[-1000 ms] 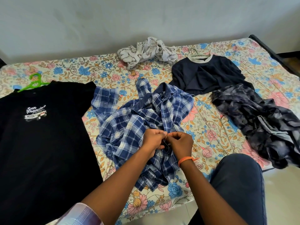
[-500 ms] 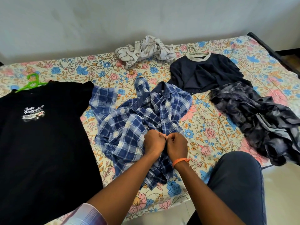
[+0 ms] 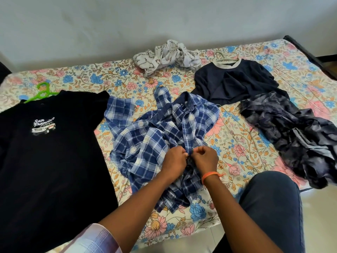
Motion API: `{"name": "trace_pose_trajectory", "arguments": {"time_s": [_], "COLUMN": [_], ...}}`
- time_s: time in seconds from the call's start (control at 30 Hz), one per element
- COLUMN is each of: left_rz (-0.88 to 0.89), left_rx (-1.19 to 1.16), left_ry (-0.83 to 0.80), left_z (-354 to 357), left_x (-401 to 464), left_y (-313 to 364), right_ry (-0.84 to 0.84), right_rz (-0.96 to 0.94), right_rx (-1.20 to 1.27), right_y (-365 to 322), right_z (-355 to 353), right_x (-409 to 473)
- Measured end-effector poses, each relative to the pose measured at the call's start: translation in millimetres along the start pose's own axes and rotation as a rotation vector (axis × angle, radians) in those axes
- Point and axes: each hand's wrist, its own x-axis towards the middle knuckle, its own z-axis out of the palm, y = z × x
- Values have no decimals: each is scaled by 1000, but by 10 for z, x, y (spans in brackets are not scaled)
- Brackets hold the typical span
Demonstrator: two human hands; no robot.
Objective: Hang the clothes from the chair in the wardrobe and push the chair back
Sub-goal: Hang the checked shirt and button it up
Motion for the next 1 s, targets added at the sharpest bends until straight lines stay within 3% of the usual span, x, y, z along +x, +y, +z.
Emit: {"name": "trace_pose_trajectory", "arguments": {"time_s": [0.13, 0.23, 0.33, 0.47, 0.57, 0.7, 0.77, 1.0], "left_rz": [183, 114, 111, -146, -369, -224, -168, -212], "left_rx": [-81, -168, -170, -442, -678, -439, -376, -322], "left_ry": [-68, -162, -230, -222, -24, 171, 171, 145], "left_z": [103, 155, 188, 151, 126, 177, 228, 322], "left_x": [-52, -12, 38, 166, 281, 434, 490, 695], "left_y": [54, 19, -66, -150, -175, -205, -147, 32], "right_ry": [50, -21, -25, -73, -54, -37, -41, -95], "right_rz": [-330, -358, -338, -275, -161, -60, -45, -69], "right_rx": [-207, -378, -392, -295, -184, -88, -75, -131], "right_y": [-141, -101, -29, 16, -11, -33, -38, 29], "right_z": [78, 94, 46, 24, -15, -81, -81, -26], "right_x": [136, 326, 497, 618, 630, 631, 640, 701]}}
